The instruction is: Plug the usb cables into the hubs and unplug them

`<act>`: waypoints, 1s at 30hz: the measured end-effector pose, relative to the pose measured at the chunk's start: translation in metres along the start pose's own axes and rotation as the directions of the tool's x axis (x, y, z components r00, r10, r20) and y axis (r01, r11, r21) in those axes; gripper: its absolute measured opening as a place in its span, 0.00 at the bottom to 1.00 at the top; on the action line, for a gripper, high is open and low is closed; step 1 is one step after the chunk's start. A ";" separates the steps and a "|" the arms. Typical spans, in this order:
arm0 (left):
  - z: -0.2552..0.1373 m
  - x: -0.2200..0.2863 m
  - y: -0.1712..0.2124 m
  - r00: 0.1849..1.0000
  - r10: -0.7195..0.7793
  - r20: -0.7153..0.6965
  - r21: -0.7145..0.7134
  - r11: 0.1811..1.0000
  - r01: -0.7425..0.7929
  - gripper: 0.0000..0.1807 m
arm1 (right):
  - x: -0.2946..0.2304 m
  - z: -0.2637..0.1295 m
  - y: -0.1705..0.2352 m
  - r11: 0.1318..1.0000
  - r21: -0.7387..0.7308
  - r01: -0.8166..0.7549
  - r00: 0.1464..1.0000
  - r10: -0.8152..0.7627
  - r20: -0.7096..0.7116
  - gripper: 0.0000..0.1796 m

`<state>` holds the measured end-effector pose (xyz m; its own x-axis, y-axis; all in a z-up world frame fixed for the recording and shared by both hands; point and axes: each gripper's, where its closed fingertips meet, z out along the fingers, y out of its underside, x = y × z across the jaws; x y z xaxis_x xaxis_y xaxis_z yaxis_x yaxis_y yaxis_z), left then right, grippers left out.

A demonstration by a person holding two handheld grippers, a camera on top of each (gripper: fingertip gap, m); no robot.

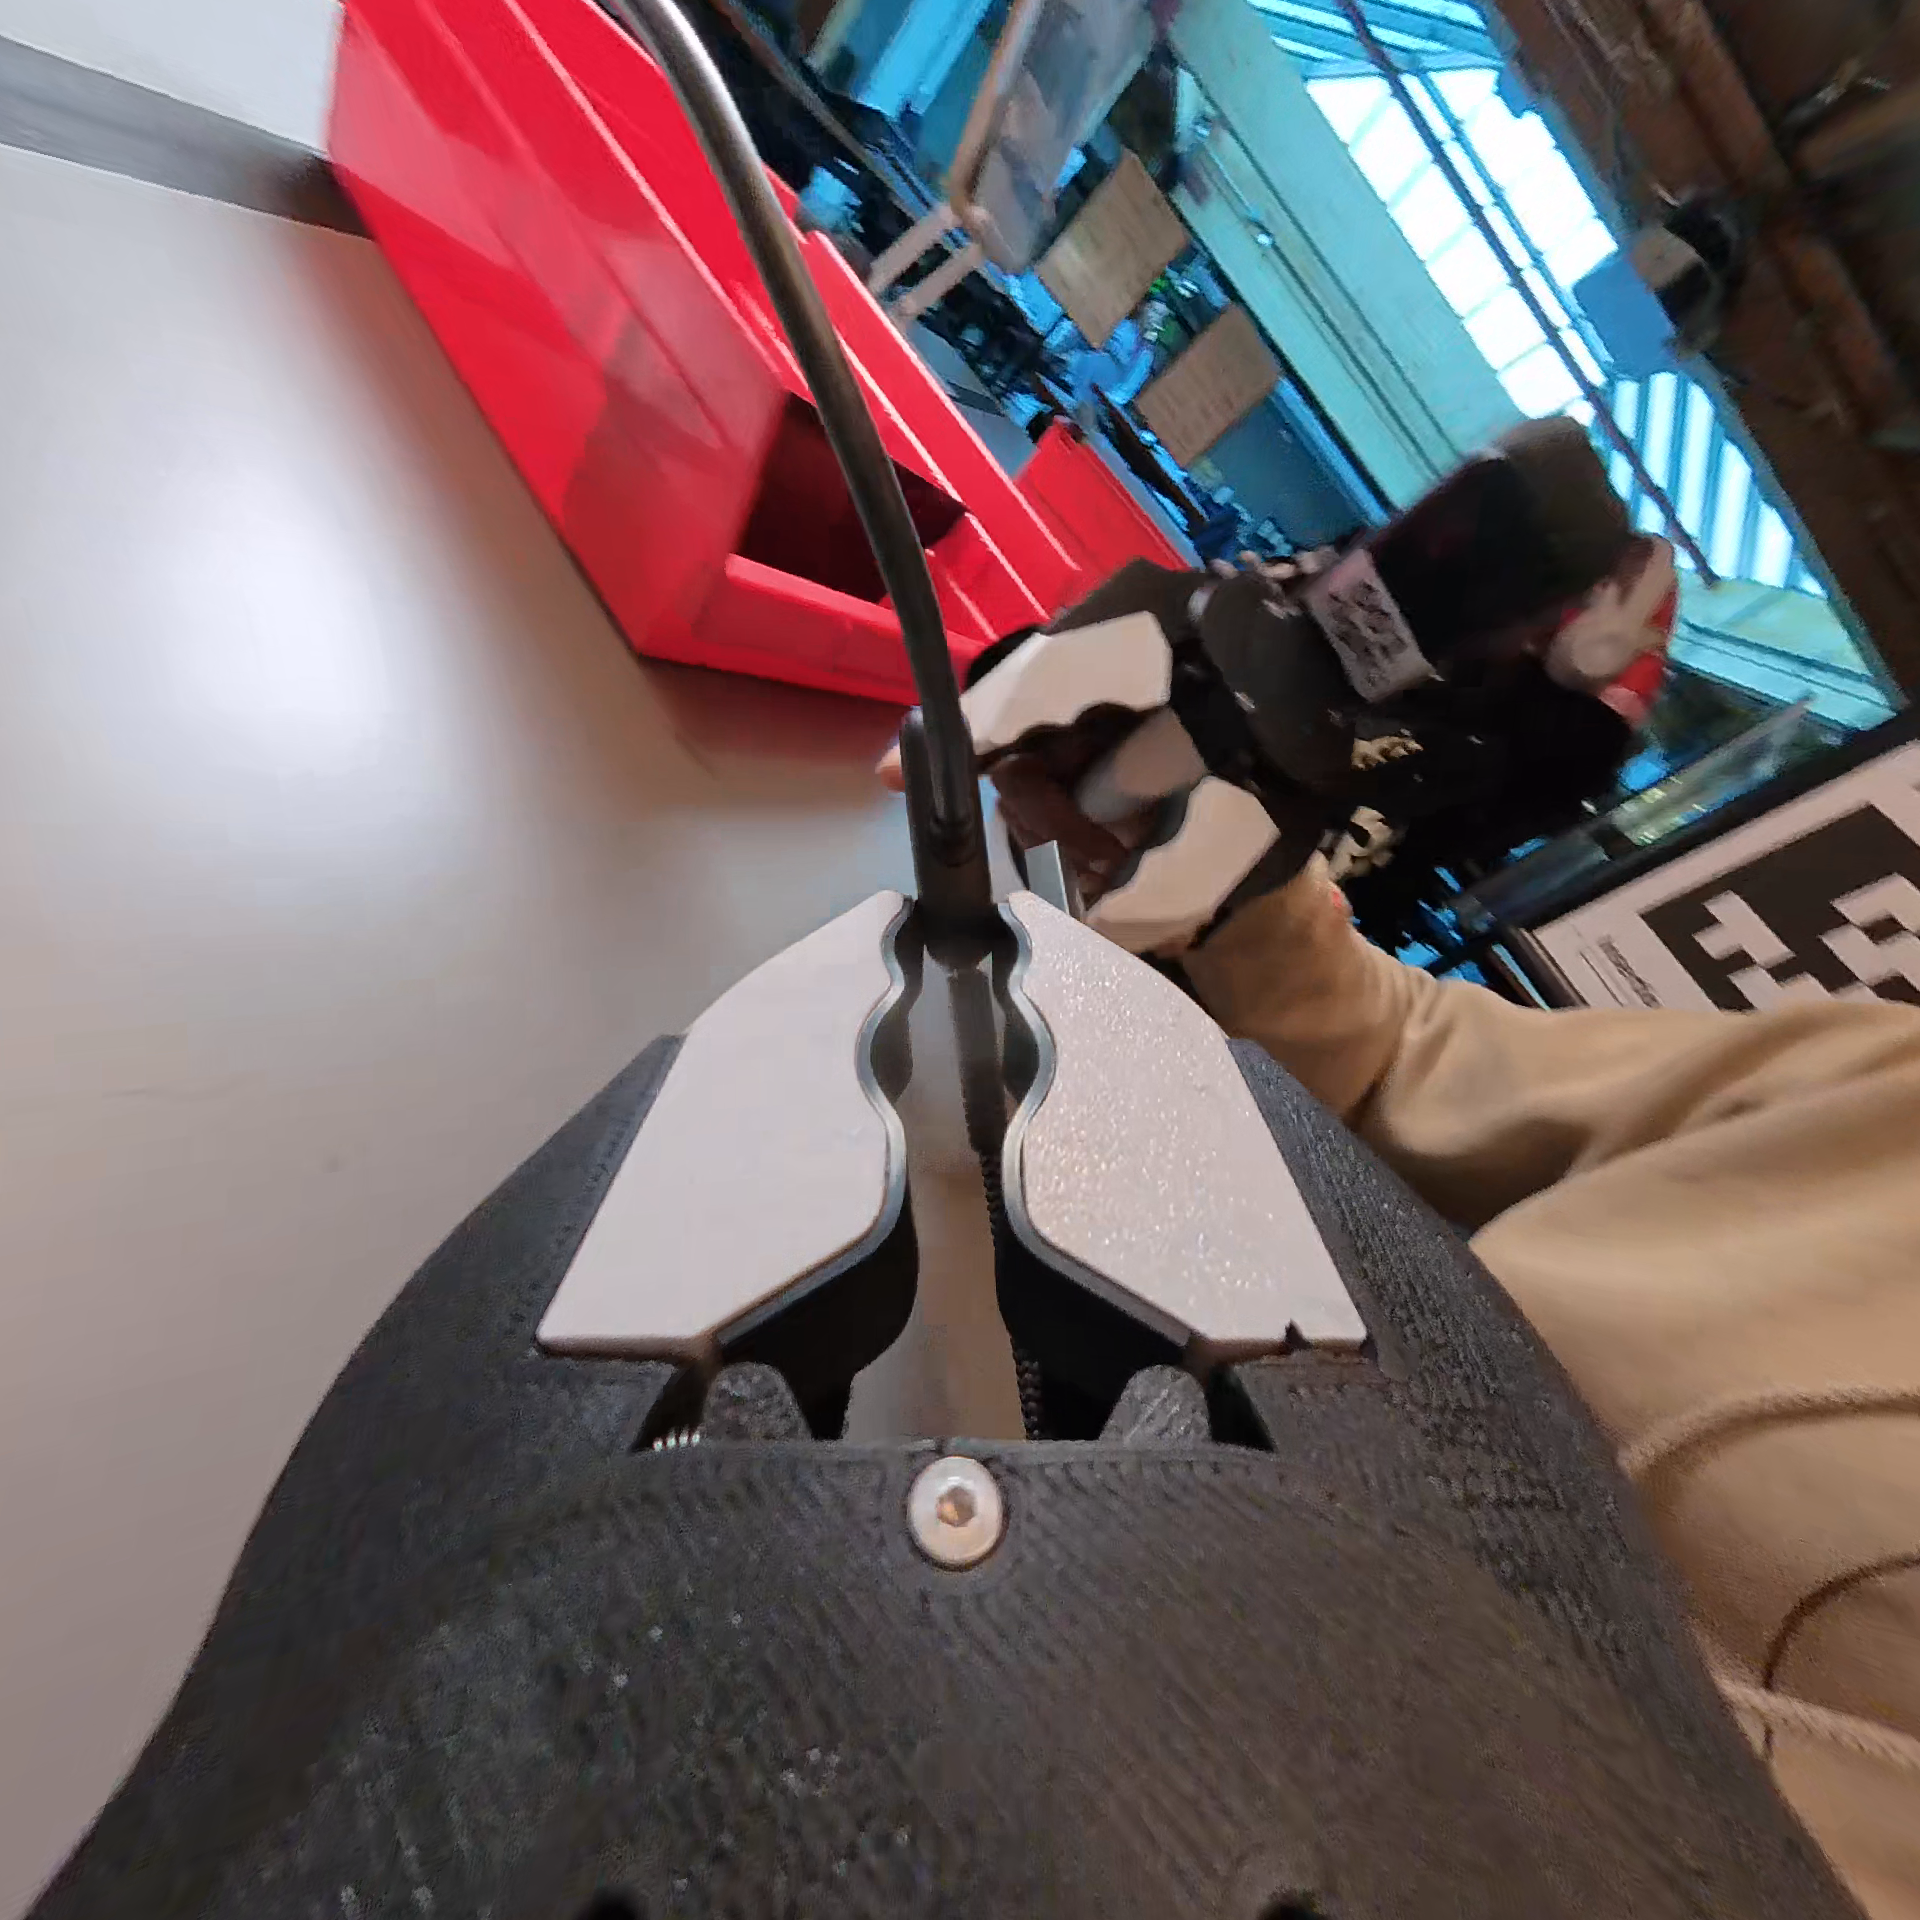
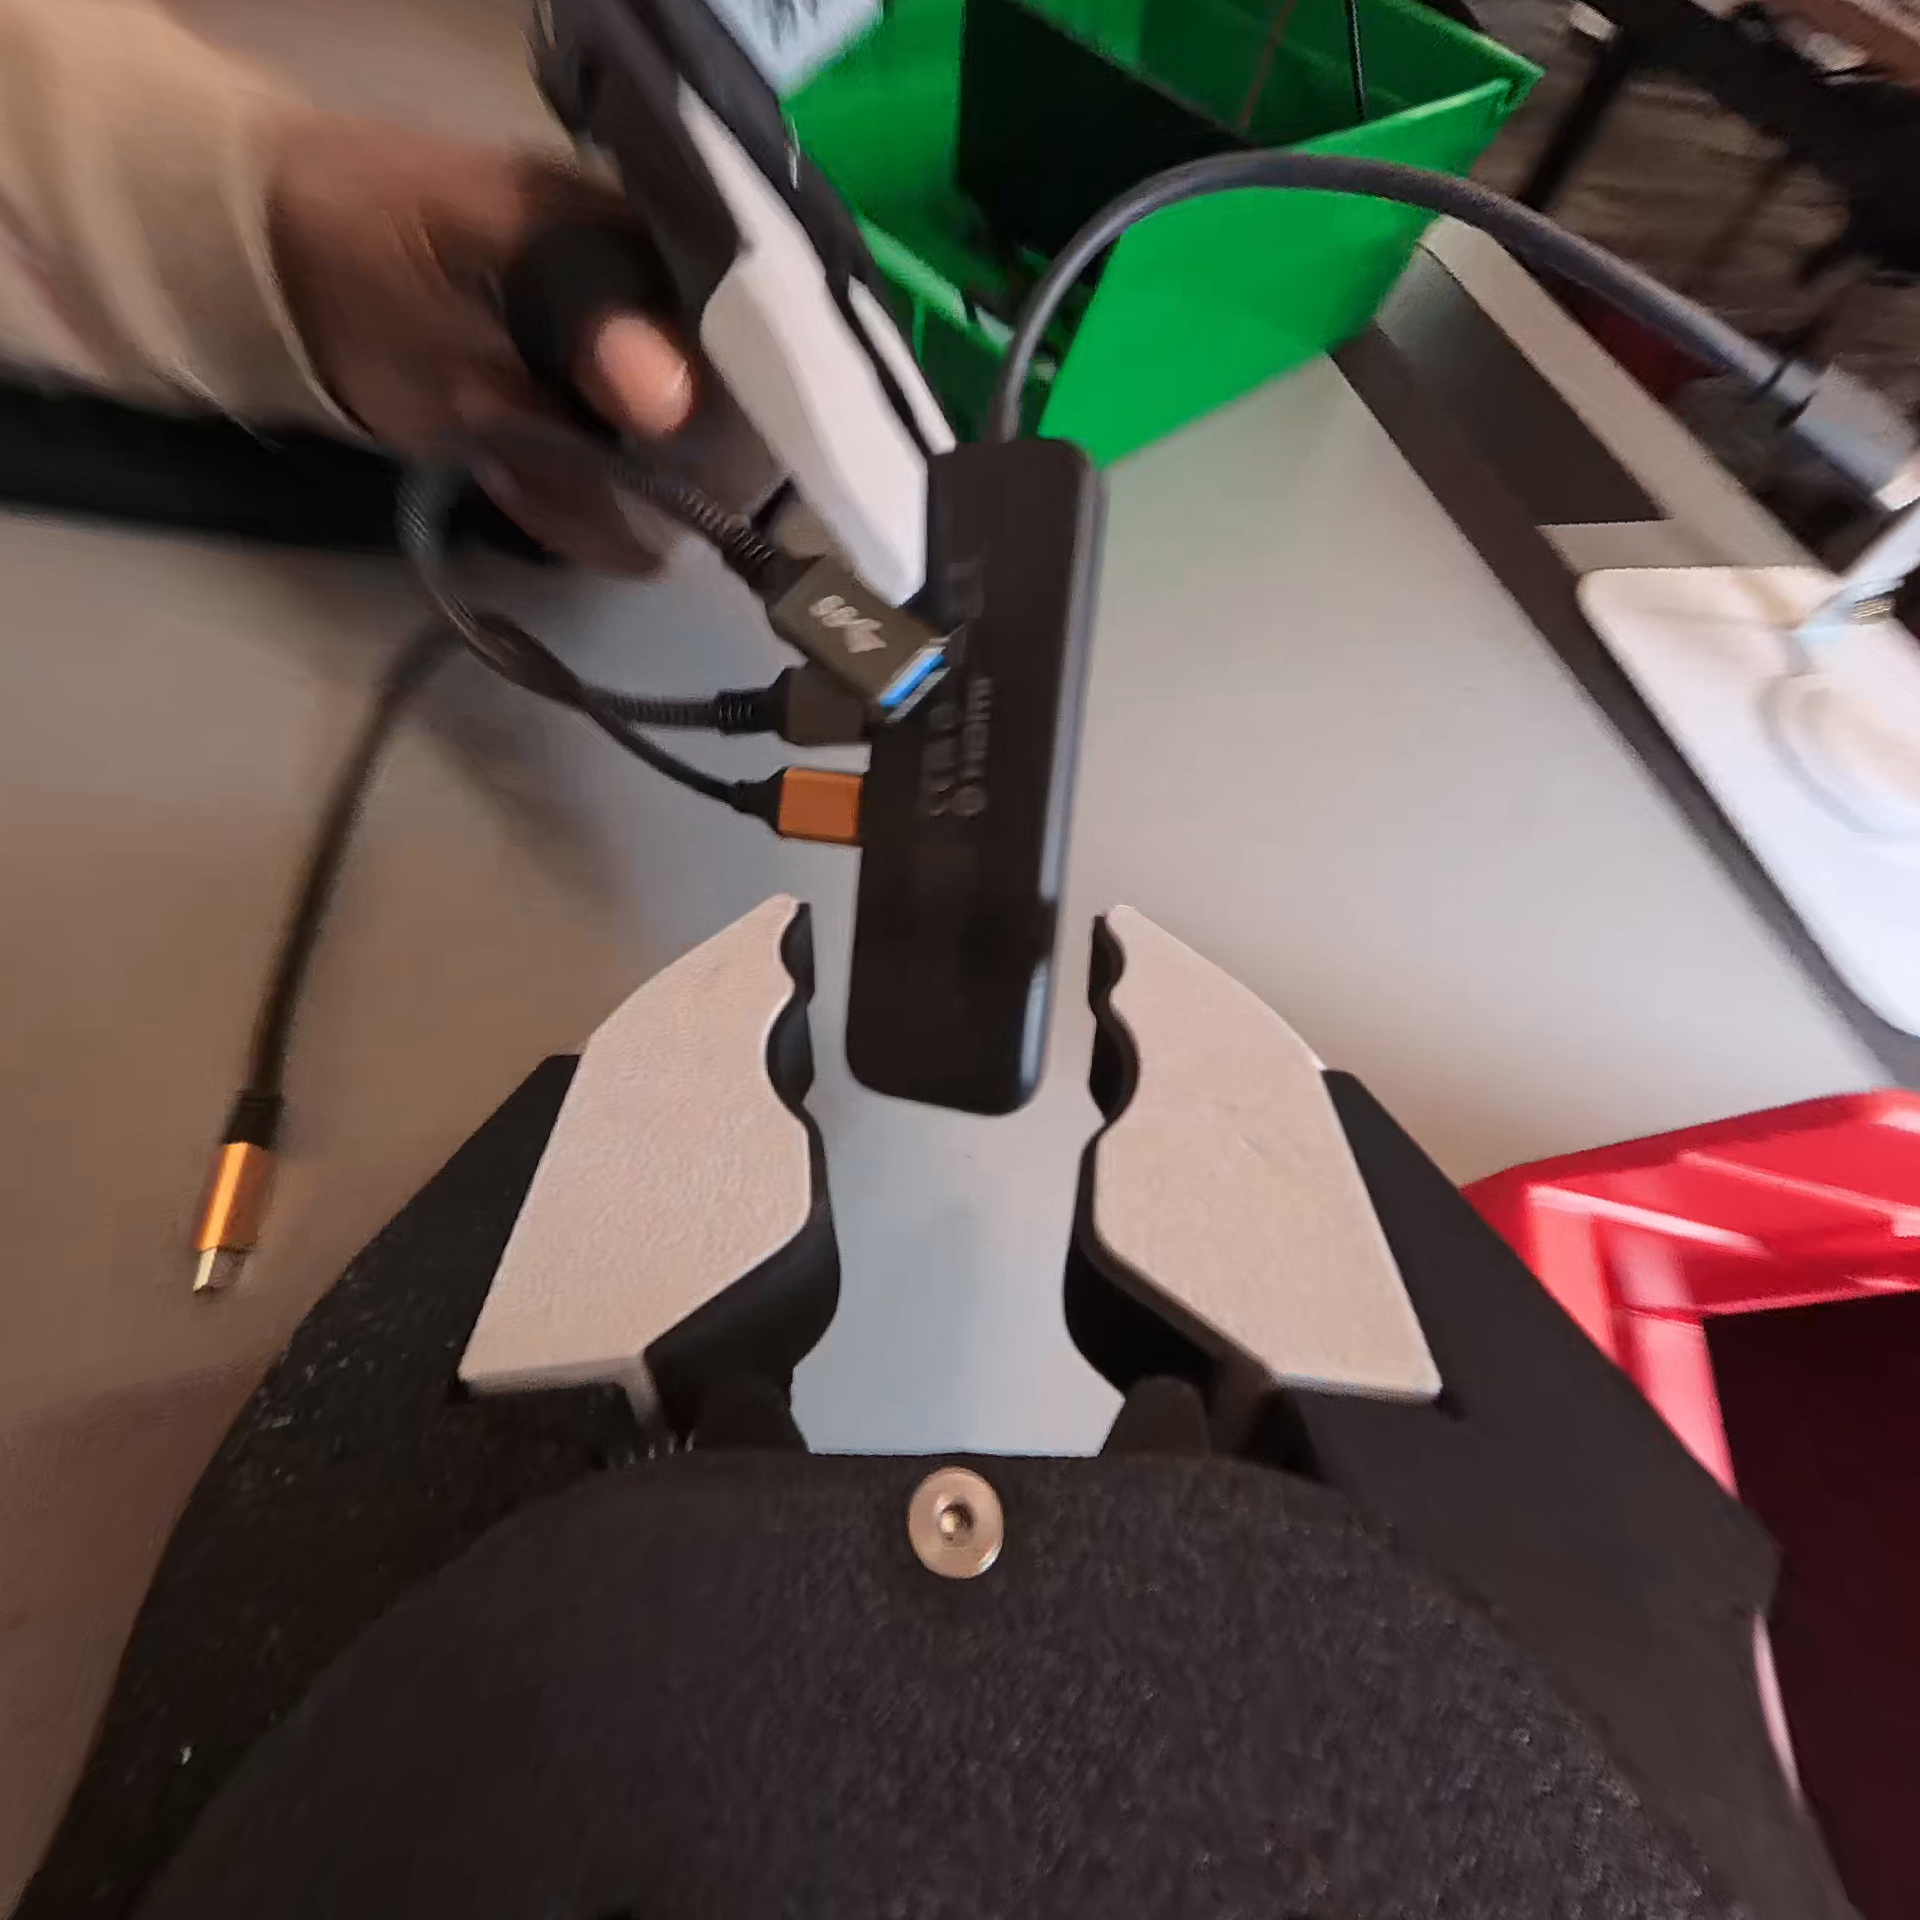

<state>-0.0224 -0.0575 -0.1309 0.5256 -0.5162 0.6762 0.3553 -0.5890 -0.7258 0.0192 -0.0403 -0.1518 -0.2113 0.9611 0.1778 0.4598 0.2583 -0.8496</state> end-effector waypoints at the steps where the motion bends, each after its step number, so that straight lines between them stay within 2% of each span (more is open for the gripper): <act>1: -0.001 -0.003 -0.002 1.000 -0.003 0.020 0.011 1.000 0.003 0.07 | 0.001 0.004 0.001 0.998 -0.032 0.048 0.997 -0.049 -0.053 0.30; 5: 0.000 -0.002 -0.001 1.000 -0.015 0.025 0.015 1.000 0.014 0.07 | 0.007 0.020 0.005 0.954 -0.191 0.231 0.936 -0.271 -0.226 0.30; 7: 0.001 -0.002 0.001 0.999 -0.003 0.045 0.007 1.000 0.003 0.07 | 0.010 0.023 0.008 0.929 -0.254 0.271 0.899 -0.338 -0.279 0.27; 12: -0.002 0.015 -0.008 0.993 0.117 0.018 0.016 0.993 -0.118 0.08 | 0.011 0.012 -0.007 0.957 -0.173 0.231 0.925 -0.271 -0.265 0.25; 14: -0.006 0.025 -0.016 0.982 0.190 0.001 0.046 0.981 -0.190 0.12 | 0.015 0.001 -0.016 0.973 -0.129 0.190 0.942 -0.217 -0.256 0.25; 18: -0.025 0.028 -0.040 0.956 0.286 0.059 0.140 0.946 -0.292 0.15 | 0.036 -0.035 -0.036 0.985 -0.099 0.139 0.950 -0.161 -0.267 0.25; 23: -0.051 0.025 -0.067 0.949 0.288 0.127 0.271 0.910 -0.313 0.16 | 0.077 -0.098 -0.063 0.979 -0.160 0.128 0.923 -0.177 -0.342 0.25; 30: -0.050 0.027 -0.065 0.933 0.331 0.142 0.253 0.899 -0.357 0.16 | 0.151 -0.175 -0.082 0.944 -0.323 0.070 0.851 -0.225 -0.474 0.25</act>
<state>-0.0698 -0.0647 -0.0590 0.7174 -0.5883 0.3731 0.3277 -0.1877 -0.9260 0.1004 0.1012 0.0319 0.1252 0.8064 0.5780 0.6975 0.3428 -0.6293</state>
